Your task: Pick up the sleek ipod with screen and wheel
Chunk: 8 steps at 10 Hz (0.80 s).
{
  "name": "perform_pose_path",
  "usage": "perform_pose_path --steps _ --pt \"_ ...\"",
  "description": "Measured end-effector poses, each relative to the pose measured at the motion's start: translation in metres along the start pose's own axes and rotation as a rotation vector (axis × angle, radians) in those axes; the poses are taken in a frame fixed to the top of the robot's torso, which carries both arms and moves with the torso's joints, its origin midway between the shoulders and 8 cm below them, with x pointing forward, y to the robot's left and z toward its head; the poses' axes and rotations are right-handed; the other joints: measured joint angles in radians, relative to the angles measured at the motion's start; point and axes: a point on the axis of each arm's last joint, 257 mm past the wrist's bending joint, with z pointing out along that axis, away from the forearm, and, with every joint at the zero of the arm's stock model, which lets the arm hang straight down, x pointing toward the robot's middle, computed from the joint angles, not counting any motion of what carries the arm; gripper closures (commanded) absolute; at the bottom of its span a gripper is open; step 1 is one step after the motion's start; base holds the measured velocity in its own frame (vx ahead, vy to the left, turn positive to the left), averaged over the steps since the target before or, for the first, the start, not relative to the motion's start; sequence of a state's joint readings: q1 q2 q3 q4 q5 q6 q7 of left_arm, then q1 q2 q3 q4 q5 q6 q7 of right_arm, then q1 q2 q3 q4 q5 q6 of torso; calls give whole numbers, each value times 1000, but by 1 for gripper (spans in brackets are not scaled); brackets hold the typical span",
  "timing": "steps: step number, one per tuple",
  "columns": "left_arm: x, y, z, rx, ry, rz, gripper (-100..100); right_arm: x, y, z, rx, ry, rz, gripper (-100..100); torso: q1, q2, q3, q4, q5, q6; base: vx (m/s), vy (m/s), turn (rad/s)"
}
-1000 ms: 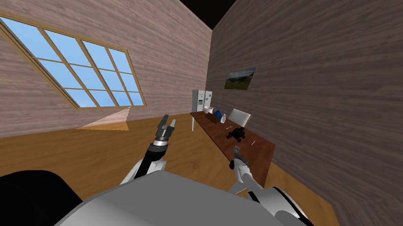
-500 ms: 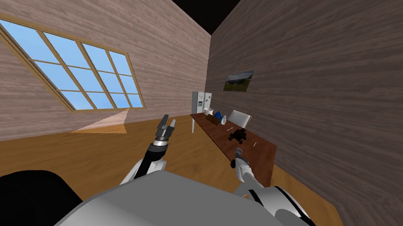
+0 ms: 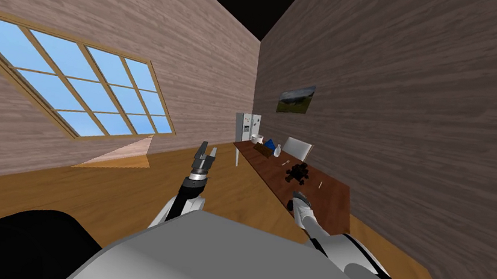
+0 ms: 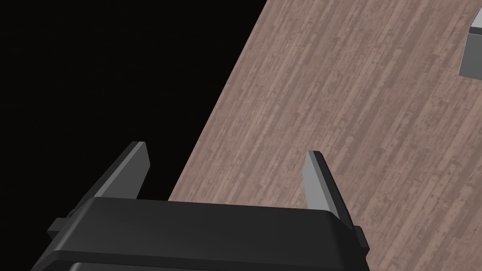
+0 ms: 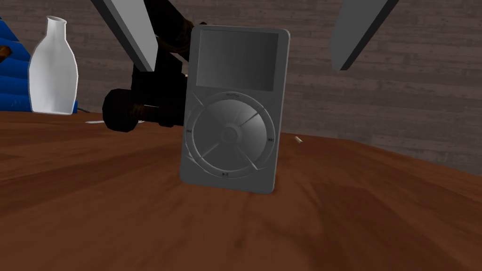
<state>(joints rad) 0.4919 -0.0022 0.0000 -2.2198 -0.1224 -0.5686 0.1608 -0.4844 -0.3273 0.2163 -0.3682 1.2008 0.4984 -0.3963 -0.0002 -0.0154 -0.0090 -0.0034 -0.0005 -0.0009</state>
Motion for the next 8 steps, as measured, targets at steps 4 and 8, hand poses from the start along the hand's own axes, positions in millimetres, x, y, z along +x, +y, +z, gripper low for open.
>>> perform_pose_path --steps 4,8 --pt "0 0 0 0 0 0 0 10 -13 -1 -8 3 3 -100 0 5 3 1 0 0 79 15 -57" --pt "0 0 0 0 0 0 0 22 -24 -1 -22 4 -15 -100 1 5 3 1 0 0 72 25 -54"
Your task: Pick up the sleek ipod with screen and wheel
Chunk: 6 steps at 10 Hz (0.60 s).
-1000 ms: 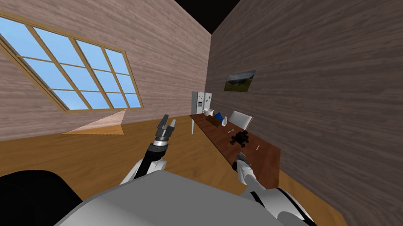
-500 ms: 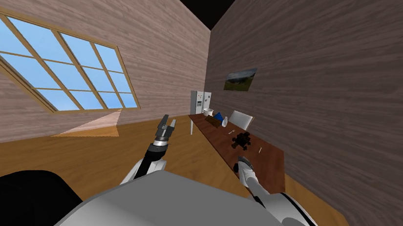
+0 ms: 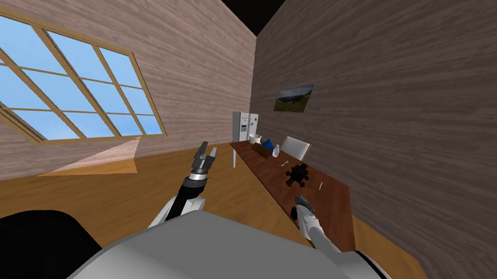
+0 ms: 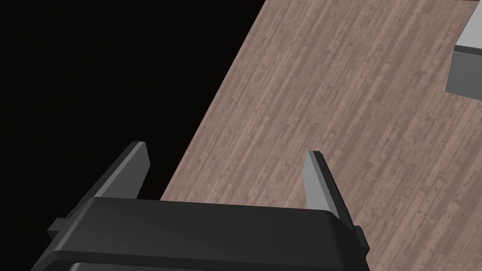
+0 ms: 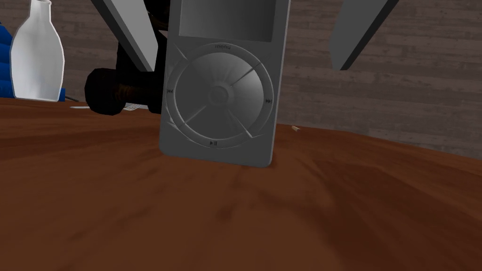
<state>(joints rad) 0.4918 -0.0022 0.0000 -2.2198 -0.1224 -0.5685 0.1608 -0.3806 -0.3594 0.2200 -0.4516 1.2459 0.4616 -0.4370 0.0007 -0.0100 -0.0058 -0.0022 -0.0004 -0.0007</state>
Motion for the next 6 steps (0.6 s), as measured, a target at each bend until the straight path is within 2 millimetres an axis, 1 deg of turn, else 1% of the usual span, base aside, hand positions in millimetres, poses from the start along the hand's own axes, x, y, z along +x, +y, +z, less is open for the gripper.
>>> perform_pose_path --steps 1,2,3,4,5,6 --pt "0 0 0 0 0 0 0 7 -8 0 7 11 6 -100 -1 2 1 0 0 0 18 2 9" --pt "0 0 0 0 0 0 0 10 -9 -2 7 15 5 -100 -2 4 2 1 0 0 -6 -8 1" --pt "0 0 0 0 0 0 0 6 -5 -4 -3 4 6 -100 -2 6 4 1 0 0 96 24 -119" --pt "0 0 0 0 0 0 0 9 -10 -4 -8 0 -4 -100 -1 2 1 1 0 1 116 44 -101" --pt "0 0 0 0 0 0 0 16 -16 -6 -11 4 -7 -100 0 0 0 0 0 0 60 20 -13" --pt "0 0 0 0 0 0 0 18 -18 -7 -15 5 -1 -100 -1 2 1 0 0 0 18 -1 12"
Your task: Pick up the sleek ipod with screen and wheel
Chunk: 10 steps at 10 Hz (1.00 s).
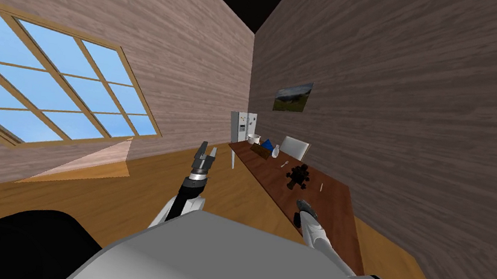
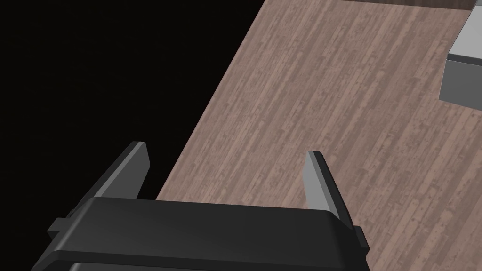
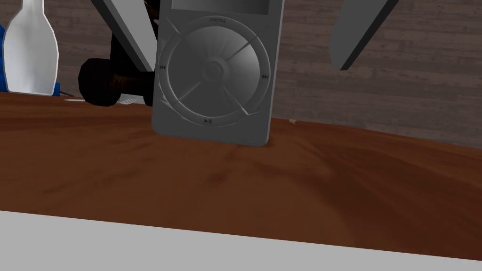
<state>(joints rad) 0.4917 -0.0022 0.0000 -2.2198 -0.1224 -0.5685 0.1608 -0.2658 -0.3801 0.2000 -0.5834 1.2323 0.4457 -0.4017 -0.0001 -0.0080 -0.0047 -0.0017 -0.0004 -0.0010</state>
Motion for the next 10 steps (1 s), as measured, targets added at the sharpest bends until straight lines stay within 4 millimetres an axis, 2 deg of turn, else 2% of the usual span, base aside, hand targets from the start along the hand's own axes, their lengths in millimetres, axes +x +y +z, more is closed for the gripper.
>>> perform_pose_path --steps 2,6,8,10 --pt "0 0 0 0 0 0 0 -6 6 -1 -13 -12 7 -100 -2 4 2 1 0 0 50 5 -80" --pt "0 0 0 0 0 0 0 8 -19 -9 -22 -7 -17 -100 0 -2 -1 0 0 1 101 34 -75" --pt "0 0 0 0 0 0 0 13 -20 -15 -41 -14 -16 -100 -1 0 0 0 0 1 80 26 -68" --pt "0 0 0 0 0 0 0 19 -35 -20 -47 -12 -29 -100 1 -3 -2 -1 0 1 97 45 -34"
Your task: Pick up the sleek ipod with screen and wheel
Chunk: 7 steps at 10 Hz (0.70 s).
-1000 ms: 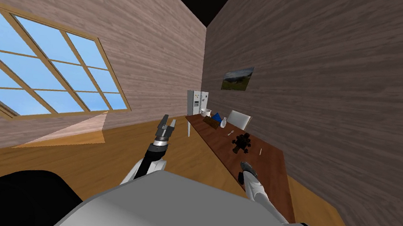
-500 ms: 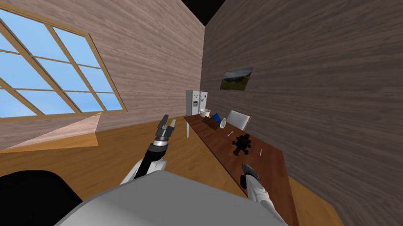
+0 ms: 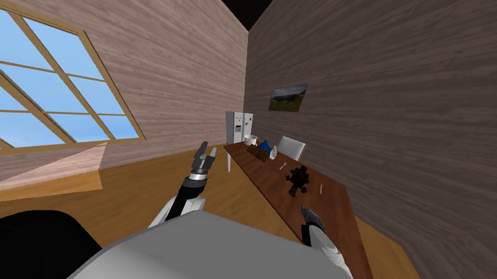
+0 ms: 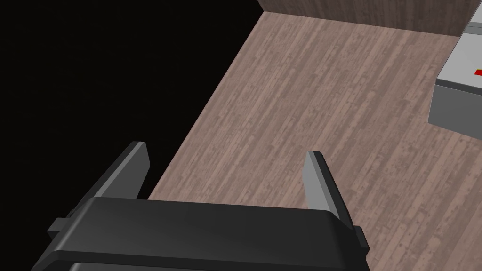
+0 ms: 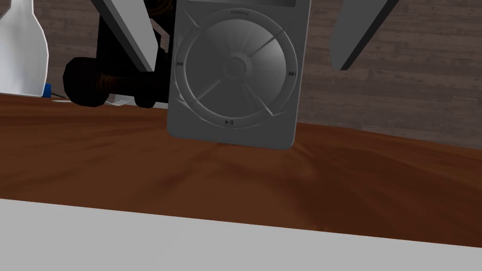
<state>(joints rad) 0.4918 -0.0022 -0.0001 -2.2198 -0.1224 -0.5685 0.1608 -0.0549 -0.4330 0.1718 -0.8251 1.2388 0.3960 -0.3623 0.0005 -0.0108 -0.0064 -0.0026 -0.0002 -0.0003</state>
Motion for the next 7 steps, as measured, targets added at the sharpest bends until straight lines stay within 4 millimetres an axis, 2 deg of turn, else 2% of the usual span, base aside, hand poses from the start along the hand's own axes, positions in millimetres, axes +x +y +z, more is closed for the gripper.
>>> perform_pose_path --steps 2,7 --pt "0 0 0 0 0 0 0 -1 2 -5 -14 -8 4 -100 -3 6 3 1 -1 0 48 16 -61" --pt "0 0 0 0 0 0 0 8 -18 -27 -47 -19 -28 -100 -1 0 0 0 0 -1 92 33 -62"
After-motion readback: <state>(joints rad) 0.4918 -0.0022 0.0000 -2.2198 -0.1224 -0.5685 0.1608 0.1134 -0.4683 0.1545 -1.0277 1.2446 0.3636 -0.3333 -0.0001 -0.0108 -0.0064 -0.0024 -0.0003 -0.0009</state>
